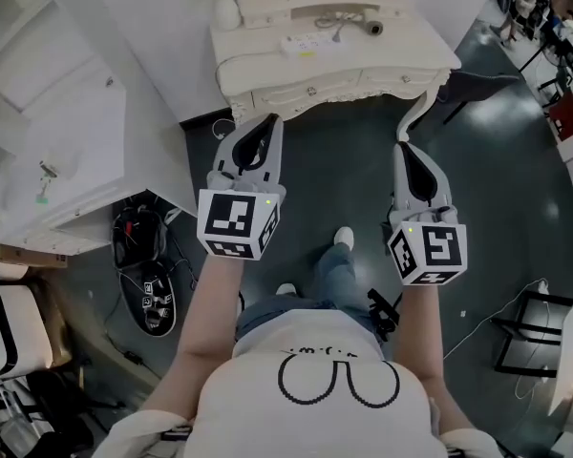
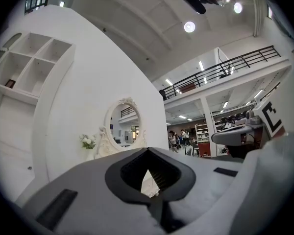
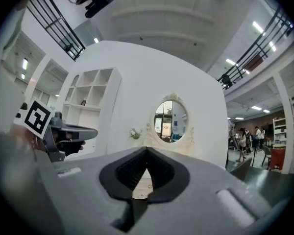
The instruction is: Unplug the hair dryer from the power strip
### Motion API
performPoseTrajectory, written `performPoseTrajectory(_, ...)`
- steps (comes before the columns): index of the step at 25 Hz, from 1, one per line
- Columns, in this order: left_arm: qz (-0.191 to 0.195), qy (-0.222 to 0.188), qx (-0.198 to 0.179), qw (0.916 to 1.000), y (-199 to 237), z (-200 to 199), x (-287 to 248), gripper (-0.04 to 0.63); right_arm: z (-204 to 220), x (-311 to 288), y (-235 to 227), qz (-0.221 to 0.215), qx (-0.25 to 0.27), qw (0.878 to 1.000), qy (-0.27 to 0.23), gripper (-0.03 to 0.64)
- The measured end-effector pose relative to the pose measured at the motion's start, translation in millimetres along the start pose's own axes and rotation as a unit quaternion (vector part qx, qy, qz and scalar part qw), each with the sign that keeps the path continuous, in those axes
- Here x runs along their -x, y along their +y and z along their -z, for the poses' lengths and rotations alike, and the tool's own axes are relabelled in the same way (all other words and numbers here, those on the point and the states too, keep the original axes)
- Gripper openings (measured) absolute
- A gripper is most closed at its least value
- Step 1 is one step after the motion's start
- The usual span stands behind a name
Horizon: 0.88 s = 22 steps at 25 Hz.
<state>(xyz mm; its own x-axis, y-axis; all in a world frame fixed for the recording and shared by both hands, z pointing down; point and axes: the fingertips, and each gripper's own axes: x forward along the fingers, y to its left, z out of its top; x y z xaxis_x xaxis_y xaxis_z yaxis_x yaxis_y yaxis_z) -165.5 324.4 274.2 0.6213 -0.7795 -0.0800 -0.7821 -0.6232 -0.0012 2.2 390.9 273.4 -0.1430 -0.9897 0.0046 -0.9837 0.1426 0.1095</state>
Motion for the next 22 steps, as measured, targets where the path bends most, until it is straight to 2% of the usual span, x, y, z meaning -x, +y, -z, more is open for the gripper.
performPoseTrajectory(4, -0.009, 0.01, -0.001, 0.9999, 0.1, 10.9, -25.9, -0.003, 10.2, -18.6, -24.8, -0.004, -0.033, 0.999, -0.007, -0.002)
performPoseTrajectory(14, -0.042, 0.008, 0.002, 0.9991, -6.0, 12.7, -144.7, -0.003, 18.8, -105.8, -116.5, -0.046, -0.034, 0.998, -0.002, 0.0)
performPoseTrajectory(22, -0.088, 0.013, 0.011, 0.996, -14.6, 13.8, -237.6, -0.003, 20.6, -175.7, -189.2, -0.1, -0.029, 0.994, 0.009, 0.0)
